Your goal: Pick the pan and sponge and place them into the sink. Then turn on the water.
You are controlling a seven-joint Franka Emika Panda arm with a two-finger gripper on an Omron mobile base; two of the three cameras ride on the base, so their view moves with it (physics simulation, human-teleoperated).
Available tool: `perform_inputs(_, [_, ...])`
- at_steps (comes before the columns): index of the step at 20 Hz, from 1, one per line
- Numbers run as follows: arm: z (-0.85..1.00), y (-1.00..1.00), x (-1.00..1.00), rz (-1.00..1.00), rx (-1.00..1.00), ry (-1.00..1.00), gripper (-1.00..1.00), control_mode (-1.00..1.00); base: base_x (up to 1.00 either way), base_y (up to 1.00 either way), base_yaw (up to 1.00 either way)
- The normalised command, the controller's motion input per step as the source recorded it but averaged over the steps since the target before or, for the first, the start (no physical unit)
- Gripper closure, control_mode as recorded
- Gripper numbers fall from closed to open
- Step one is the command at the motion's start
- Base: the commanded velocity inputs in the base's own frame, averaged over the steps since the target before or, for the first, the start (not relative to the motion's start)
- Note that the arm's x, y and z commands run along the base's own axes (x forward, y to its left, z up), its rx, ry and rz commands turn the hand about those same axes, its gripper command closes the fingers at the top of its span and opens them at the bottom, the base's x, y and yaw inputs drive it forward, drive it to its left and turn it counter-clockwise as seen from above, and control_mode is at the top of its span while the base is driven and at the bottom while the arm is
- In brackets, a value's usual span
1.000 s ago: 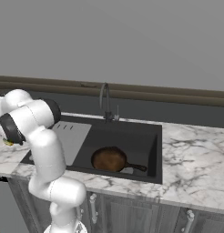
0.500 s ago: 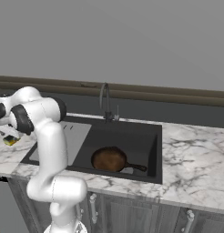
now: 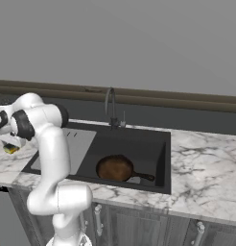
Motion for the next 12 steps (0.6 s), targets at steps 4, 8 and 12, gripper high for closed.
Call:
perform_inputs(4, [-0.26,-0.02,0.0,0.0,0.0,0.0,-1.0,-1.0,0.0,0.0,0.0])
perform_inputs(8, [-0.16,-0.1,0.0,-0.01,0.01,0.0,1.0,-1.0,0.0,0.0,0.0])
perform_inputs(12, [0.02,-0.55,-0.13,-0.01,0.11,0.0,1.0,-1.0,0.0,0.0,0.0])
